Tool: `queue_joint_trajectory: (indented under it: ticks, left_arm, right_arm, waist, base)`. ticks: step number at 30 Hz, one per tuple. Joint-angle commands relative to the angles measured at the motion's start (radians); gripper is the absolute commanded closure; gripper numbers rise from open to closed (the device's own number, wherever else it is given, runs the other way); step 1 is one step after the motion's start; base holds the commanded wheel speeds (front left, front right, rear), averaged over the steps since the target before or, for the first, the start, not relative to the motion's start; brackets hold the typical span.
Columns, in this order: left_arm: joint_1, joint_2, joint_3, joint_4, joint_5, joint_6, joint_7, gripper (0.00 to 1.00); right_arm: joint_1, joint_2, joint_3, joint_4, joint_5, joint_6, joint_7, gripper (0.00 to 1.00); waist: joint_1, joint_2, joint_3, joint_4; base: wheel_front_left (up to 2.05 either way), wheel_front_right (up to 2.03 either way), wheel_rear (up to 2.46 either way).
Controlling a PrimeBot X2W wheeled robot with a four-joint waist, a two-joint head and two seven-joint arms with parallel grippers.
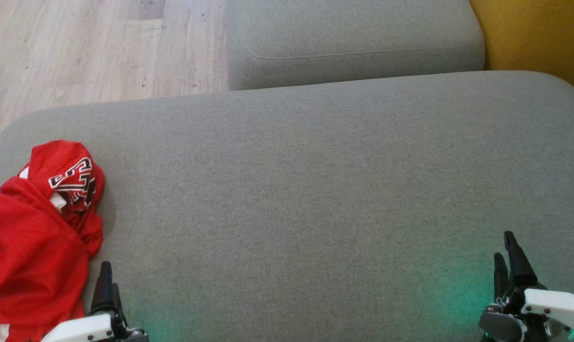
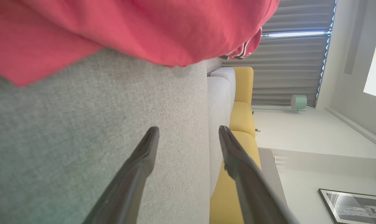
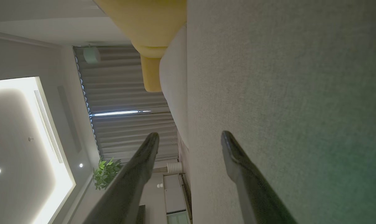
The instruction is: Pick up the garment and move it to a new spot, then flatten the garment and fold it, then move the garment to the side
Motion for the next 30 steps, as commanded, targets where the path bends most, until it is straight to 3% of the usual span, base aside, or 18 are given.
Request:
queue_joint_trajectory:
  ticks: [1, 30]
  left_arm:
    - [-0.037, 0.006, -0.002, -0.041, 0.018, 0.002, -0.007, 0.0]
    - [-0.011, 0.009, -0.099, -0.123, 0.457, 0.076, -0.093, 0.0]
  right_arm:
    - [-0.04, -0.004, 0.005, -0.036, -0.015, 0.001, -0.01, 0.0]
    - [-0.005, -0.006, 0.055, -0.114, -0.476, 0.003, -0.096, 0.0]
  waist:
    - [0.0, 0.0, -0.001, 0.0]
    - [0.0, 0.0, -0.044, 0.008]
  base:
    - [0.0, 0.0, 0.0]
    - [0.0, 0.0, 0.0]
